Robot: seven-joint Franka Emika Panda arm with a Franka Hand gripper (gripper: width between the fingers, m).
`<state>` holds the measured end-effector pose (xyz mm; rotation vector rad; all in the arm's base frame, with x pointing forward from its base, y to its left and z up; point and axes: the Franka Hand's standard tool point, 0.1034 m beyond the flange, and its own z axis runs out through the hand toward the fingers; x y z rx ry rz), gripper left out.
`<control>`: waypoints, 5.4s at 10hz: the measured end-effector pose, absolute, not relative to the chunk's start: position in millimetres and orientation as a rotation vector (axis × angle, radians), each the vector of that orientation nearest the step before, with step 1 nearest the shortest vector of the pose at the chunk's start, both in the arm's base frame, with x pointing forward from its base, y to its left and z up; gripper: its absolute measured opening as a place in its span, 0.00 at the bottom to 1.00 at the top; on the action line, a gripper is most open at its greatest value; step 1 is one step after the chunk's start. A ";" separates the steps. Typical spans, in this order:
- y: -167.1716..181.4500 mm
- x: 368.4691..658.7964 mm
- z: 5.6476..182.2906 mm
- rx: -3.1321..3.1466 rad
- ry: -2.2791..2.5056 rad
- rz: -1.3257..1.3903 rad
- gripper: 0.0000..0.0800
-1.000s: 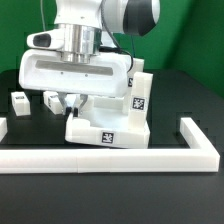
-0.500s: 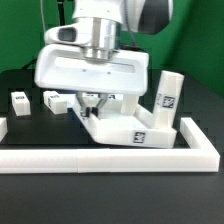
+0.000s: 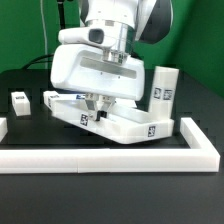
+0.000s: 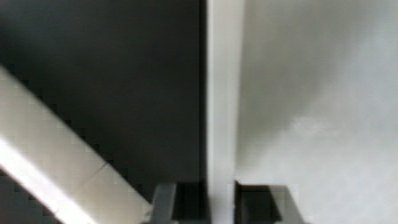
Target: Assemble desk
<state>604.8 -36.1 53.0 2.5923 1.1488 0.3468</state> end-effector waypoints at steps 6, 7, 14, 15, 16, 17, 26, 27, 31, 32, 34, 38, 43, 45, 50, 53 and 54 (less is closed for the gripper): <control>-25.6 622.8 55.9 2.218 1.648 0.293 0.08; -8.5 640.2 57.0 2.090 1.766 0.294 0.08; 16.7 648.1 57.9 2.005 1.826 0.333 0.08; 22.3 653.5 57.6 2.008 1.822 0.338 0.08; 26.0 660.6 57.4 2.014 1.815 0.335 0.08; 32.3 667.4 56.9 2.014 1.809 0.347 0.08; 45.5 664.9 52.3 1.996 1.799 0.414 0.09; 45.1 658.4 50.0 2.005 1.804 0.405 0.09; 47.0 655.2 42.7 2.004 1.815 0.394 0.09; 47.0 659.7 41.4 1.996 1.816 0.396 0.10; 47.6 667.8 36.0 1.982 1.817 0.400 0.10; 47.1 667.6 36.0 1.984 1.816 0.399 0.56; 47.0 667.5 35.8 1.984 1.816 0.399 0.81; 47.0 667.5 35.8 1.984 1.816 0.399 0.81; 30.4 664.9 100.9 2.055 1.748 0.366 0.81; 17.0 672.3 136.9 2.208 1.546 0.420 0.81; 17.4 671.0 133.0 2.234 1.521 0.420 0.81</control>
Offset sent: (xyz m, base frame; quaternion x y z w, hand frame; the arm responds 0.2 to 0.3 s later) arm 0.0000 0.0000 0.0000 0.0000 0.0000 -0.1296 0.9916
